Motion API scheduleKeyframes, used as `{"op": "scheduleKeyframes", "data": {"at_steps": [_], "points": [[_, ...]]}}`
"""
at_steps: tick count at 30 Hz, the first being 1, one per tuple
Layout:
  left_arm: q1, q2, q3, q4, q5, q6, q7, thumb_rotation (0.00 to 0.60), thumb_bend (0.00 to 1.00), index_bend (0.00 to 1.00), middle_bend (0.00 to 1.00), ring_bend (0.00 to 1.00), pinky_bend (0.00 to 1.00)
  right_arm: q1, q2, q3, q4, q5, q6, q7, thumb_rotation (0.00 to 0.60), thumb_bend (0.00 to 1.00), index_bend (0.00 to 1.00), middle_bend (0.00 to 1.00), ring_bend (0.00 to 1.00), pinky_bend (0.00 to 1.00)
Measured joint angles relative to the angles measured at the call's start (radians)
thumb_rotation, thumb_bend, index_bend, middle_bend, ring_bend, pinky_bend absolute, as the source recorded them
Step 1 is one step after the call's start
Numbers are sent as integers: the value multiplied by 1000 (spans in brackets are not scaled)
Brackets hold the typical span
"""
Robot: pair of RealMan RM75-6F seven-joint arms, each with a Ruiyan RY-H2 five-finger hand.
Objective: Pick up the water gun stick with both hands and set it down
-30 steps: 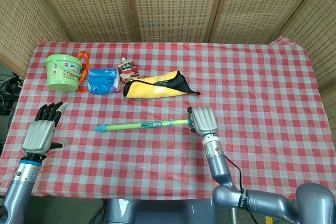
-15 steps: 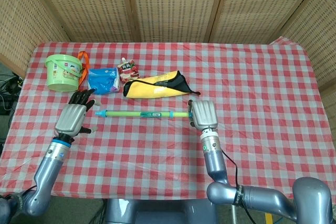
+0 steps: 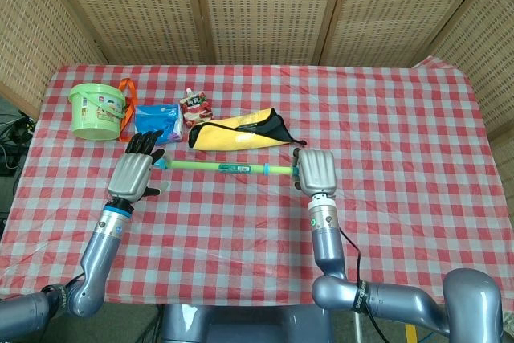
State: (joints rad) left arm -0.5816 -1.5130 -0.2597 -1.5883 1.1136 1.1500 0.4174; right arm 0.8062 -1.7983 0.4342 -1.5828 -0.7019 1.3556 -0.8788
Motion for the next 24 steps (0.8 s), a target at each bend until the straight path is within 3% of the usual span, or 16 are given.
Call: {"op": "scheduleKeyframes", "data": {"at_steps": [8,24], "points": [[-21,-53,-2,31,5,34,21,600,241,404,0,0,0,1,8,-10,0,10,4,9,600,587,810,1000,1000,882],[-52,-77,-19,57,-53,33,51,600,244,415,0,0,0,-6,37,-22,-18,35,-2,34,600,588,810,1000,1000,883]]}}
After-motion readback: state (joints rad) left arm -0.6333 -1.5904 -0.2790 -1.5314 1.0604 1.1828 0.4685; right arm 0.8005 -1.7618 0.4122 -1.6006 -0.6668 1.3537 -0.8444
